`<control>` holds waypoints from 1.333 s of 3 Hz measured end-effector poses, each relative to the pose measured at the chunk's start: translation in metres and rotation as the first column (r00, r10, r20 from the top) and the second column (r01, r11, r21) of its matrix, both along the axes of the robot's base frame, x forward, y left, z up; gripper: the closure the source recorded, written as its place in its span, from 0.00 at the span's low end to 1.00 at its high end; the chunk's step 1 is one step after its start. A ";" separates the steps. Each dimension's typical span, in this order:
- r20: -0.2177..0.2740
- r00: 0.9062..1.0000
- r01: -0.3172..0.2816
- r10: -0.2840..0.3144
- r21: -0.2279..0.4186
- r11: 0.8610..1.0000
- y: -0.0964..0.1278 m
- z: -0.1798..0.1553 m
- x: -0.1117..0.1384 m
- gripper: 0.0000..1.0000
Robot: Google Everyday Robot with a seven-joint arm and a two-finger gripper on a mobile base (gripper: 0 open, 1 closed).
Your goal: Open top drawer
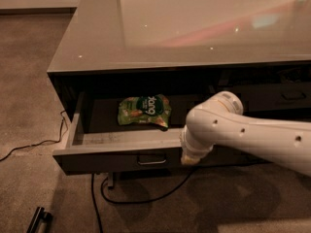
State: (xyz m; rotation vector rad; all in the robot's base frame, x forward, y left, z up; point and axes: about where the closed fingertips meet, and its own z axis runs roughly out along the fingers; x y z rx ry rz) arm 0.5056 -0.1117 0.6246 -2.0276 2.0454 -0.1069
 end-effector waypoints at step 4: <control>0.119 0.991 0.056 -0.054 -0.011 0.998 -0.009 0.041 -0.047 0.00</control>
Offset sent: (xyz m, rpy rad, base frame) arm -0.0597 -0.0128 0.0067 -0.0359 -0.0299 -0.0758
